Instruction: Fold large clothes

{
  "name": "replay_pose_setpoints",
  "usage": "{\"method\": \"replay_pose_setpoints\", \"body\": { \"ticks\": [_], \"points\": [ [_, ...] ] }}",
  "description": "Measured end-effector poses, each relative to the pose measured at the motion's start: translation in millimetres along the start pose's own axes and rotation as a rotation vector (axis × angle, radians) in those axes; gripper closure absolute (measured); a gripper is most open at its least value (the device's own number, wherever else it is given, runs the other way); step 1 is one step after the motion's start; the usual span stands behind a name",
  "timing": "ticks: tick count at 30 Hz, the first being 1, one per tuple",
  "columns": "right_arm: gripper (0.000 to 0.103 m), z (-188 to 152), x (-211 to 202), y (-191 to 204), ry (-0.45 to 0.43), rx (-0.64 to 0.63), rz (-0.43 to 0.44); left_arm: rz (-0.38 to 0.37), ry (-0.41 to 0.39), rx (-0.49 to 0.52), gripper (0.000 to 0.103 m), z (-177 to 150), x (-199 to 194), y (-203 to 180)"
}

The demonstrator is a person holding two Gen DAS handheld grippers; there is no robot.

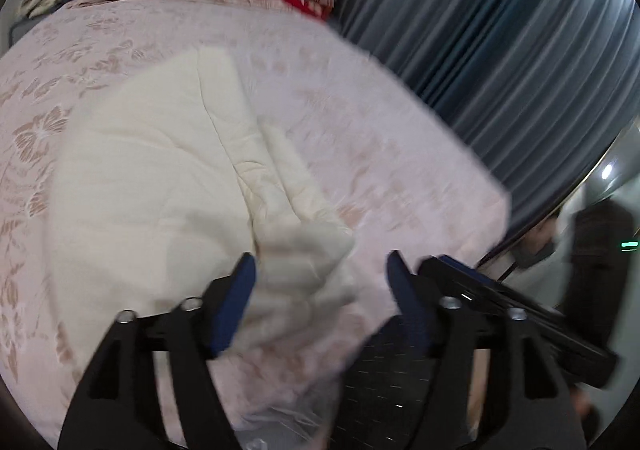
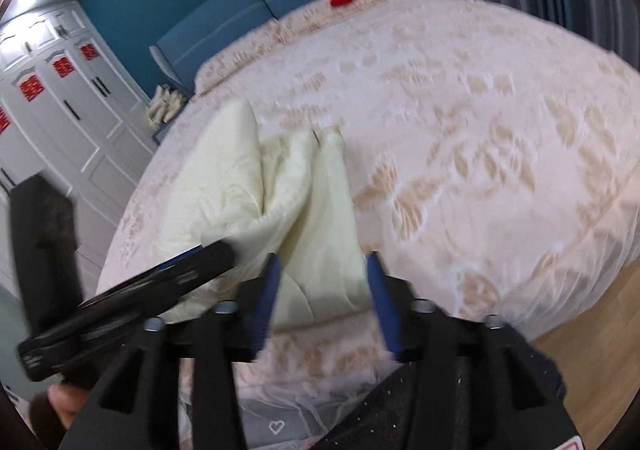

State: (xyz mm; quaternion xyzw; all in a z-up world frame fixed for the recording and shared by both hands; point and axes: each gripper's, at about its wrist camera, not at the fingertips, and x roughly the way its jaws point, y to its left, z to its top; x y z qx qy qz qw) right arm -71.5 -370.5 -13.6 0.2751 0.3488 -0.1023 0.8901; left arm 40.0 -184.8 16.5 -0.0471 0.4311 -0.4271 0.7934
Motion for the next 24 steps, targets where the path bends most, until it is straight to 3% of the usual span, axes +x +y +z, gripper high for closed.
{"method": "replay_pose_setpoints", "body": {
  "ticks": [1, 3, 5, 8, 12, 13, 14, 15, 16, 18, 21, 24],
  "points": [
    [0.049, 4, -5, 6, -0.013, -0.019, 0.006, -0.007, -0.033, -0.034, 0.027, 1, -19, 6],
    [0.036, 14, -14, 23, -0.043, -0.073, 0.036, 0.034, -0.085, -0.089, 0.026, 5, -44, 20],
    [0.031, 21, -12, 39, -0.054, -0.11, 0.079, 0.097, -0.11, -0.136, 0.026, 10, -59, 36],
    [0.031, 29, 9, 67, -0.017, -0.174, 0.096, 0.205, -0.147, -0.196, 0.026, 16, -76, 61],
    [0.031, 34, 48, 92, 0.038, -0.25, 0.074, 0.246, -0.171, -0.244, 0.026, 20, -92, 80],
    [0.033, 36, 59, 95, 0.063, -0.249, 0.072, 0.258, -0.178, -0.242, 0.026, 23, -95, 82],
    [0.041, 36, 66, 96, 0.076, -0.244, 0.066, 0.269, -0.185, -0.236, 0.026, 25, -97, 83],
    [0.065, 37, 75, 96, 0.097, -0.24, 0.05, 0.277, -0.188, -0.231, 0.026, 28, -98, 84],
    [0.076, 38, 81, 95, 0.121, -0.235, 0.049, 0.281, -0.19, -0.223, 0.026, 32, -98, 83],
    [0.085, 41, 80, 89, 0.128, -0.191, 0.105, 0.284, -0.189, -0.207, 0.026, 39, -95, 81],
    [0.09, 50, 53, 78, 0.071, -0.157, 0.154, 0.282, -0.186, -0.176, 0.026, 56, -87, 74],
    [0.091, 50, 33, 66, 0.023, -0.144, 0.108, 0.284, -0.172, -0.128, 0.027, 75, -68, 59]
  ]
}}
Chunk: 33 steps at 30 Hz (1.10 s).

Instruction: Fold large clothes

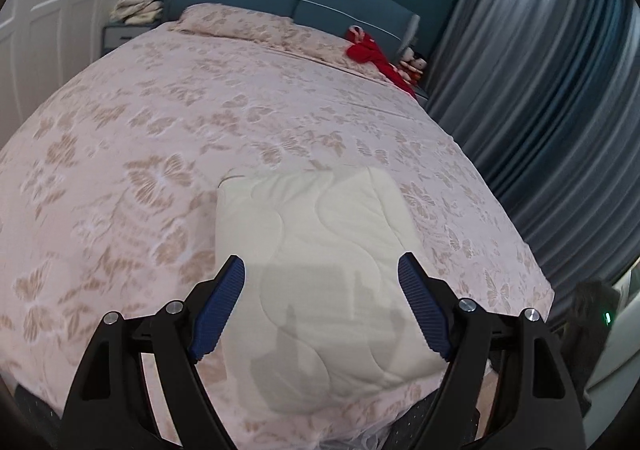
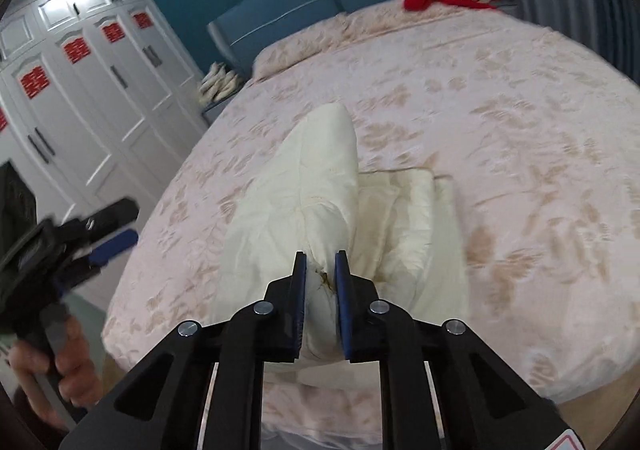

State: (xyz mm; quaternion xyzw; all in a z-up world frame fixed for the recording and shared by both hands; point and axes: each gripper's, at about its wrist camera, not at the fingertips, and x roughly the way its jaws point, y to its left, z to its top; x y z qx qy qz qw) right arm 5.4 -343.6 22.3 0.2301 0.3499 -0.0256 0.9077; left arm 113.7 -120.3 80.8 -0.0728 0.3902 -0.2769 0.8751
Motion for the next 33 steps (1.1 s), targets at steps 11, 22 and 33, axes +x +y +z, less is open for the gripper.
{"method": "replay_pose_setpoints", "body": {
  "ticks": [11, 22, 33],
  "points": [
    [0.091, -63, 13, -84, 0.083, 0.137, -0.166, 0.007, 0.189, 0.187, 0.037, -6, 115, -94],
    [0.091, -76, 38, -99, 0.128, 0.167, -0.15, 0.123, 0.26, 0.256, 0.038, -23, 190, -121],
    [0.089, -76, 56, -111, 0.154, 0.189, -0.113, 0.195, 0.288, 0.305, 0.036, -36, 230, -121]
  ]
}}
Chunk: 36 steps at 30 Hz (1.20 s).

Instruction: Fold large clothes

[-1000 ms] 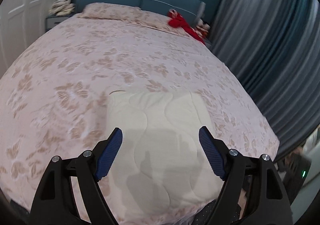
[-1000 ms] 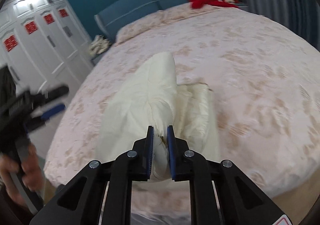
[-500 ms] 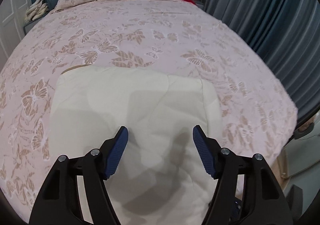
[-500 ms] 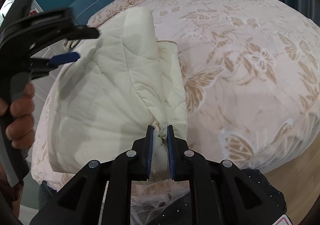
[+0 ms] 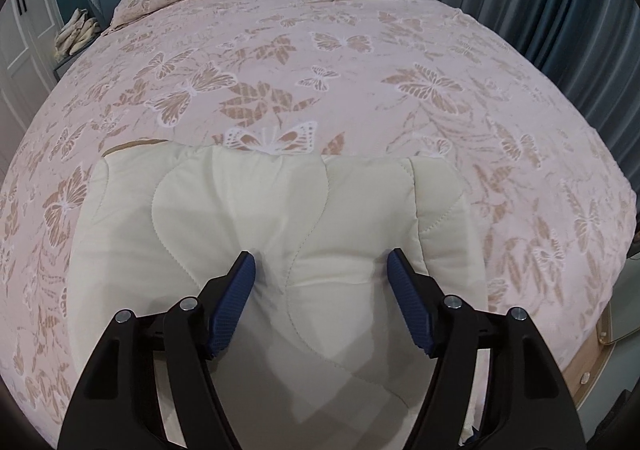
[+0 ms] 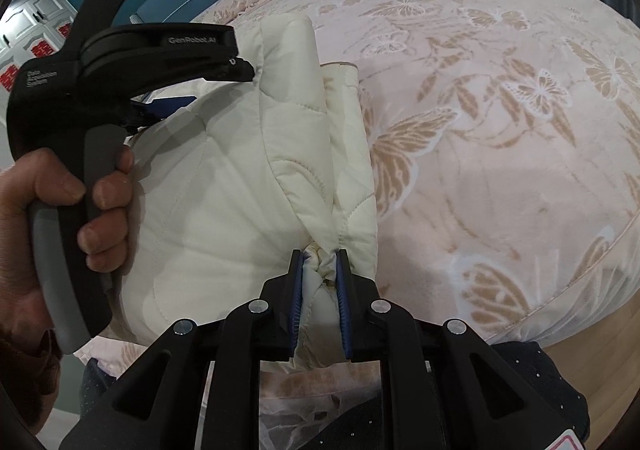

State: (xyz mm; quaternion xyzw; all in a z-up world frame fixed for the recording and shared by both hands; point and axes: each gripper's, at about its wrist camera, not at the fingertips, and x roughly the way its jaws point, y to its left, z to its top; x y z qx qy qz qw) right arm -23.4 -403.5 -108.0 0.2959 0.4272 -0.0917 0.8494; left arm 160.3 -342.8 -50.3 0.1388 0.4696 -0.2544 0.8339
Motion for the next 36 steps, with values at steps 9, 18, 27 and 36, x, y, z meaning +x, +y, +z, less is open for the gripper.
{"method": "replay_pose_setpoints", "body": {
  "ticks": [9, 18, 27, 36],
  "points": [
    [0.089, 3, 10, -8, 0.02, 0.019, 0.025, 0.036, -0.004, 0.028, 0.032, 0, 22, -4],
    [0.089, 8, 16, -11, 0.039, 0.024, 0.037, 0.059, -0.035, 0.049, 0.032, -4, 35, -5],
    [0.089, 12, 22, -9, 0.05, 0.017, 0.032, 0.057, -0.063, 0.049, 0.03, -8, 45, -2],
    [0.089, 14, 29, -7, 0.054, 0.005, 0.018, 0.088, -0.088, 0.063, 0.029, -10, 55, -2]
  ]
}}
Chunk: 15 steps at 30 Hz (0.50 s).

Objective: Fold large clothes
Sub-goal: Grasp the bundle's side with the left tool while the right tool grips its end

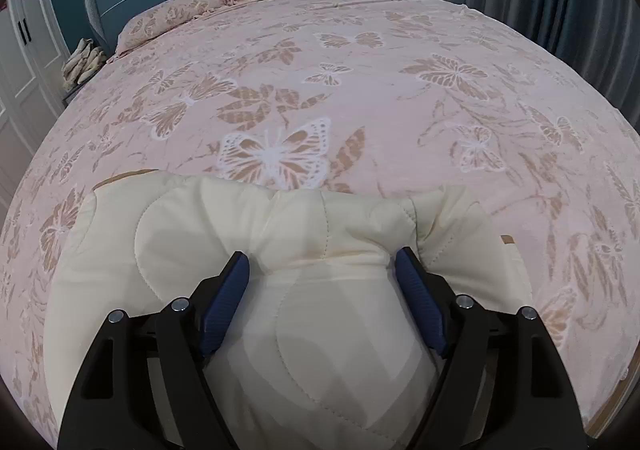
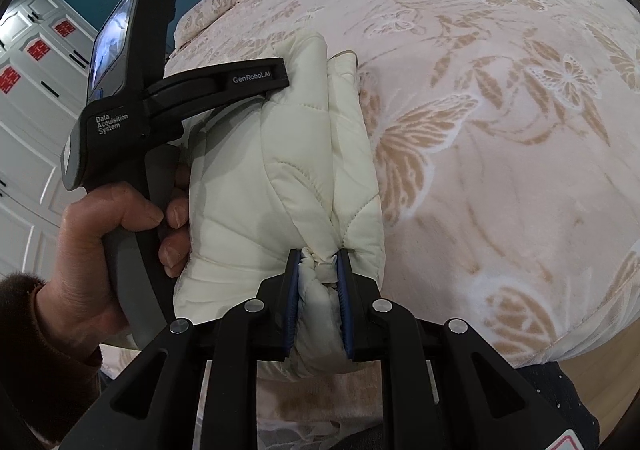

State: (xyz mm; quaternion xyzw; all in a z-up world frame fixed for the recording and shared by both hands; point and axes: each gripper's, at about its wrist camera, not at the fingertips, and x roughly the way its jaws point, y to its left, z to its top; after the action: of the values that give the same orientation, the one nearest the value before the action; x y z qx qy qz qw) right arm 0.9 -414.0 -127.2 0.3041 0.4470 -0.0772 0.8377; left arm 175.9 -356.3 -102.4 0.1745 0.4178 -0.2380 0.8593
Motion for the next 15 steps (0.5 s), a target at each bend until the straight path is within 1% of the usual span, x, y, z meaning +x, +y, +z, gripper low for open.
{"method": "replay_pose_setpoints", "body": {
  "ticks": [4, 6, 8, 10, 11, 12, 13, 14, 15],
  "points": [
    [0.089, 0, 0, 3, -0.004, -0.012, -0.019, -0.017, 0.003, -0.011, 0.029, 1, -1, 3],
    [0.089, -2, -2, 5, -0.008, -0.017, -0.024, -0.05, 0.0, -0.029, 0.029, 2, -7, 8],
    [0.089, -3, -4, 6, -0.012, -0.02, -0.027, -0.1, 0.003, -0.074, 0.03, 5, -22, 19],
    [0.088, -5, -9, 8, -0.019, -0.027, -0.029, -0.138, -0.006, -0.148, 0.03, 0, -57, 38],
    [0.087, -4, -11, 8, -0.021, -0.025, -0.027, -0.176, -0.013, -0.18, 0.03, -7, -78, 50],
    [0.084, -4, -14, 7, -0.022, -0.02, -0.022, -0.2, -0.013, -0.197, 0.029, -13, -92, 59],
    [0.083, -3, -22, 7, -0.024, -0.003, -0.016, -0.22, -0.015, -0.211, 0.025, -21, -108, 70],
    [0.076, -3, -29, 8, -0.03, 0.012, -0.014, -0.233, -0.017, -0.225, 0.017, -31, -121, 81],
    [0.061, -4, -38, 9, -0.045, 0.026, -0.022, -0.24, -0.006, -0.246, 0.015, -45, -132, 94]
  ]
}}
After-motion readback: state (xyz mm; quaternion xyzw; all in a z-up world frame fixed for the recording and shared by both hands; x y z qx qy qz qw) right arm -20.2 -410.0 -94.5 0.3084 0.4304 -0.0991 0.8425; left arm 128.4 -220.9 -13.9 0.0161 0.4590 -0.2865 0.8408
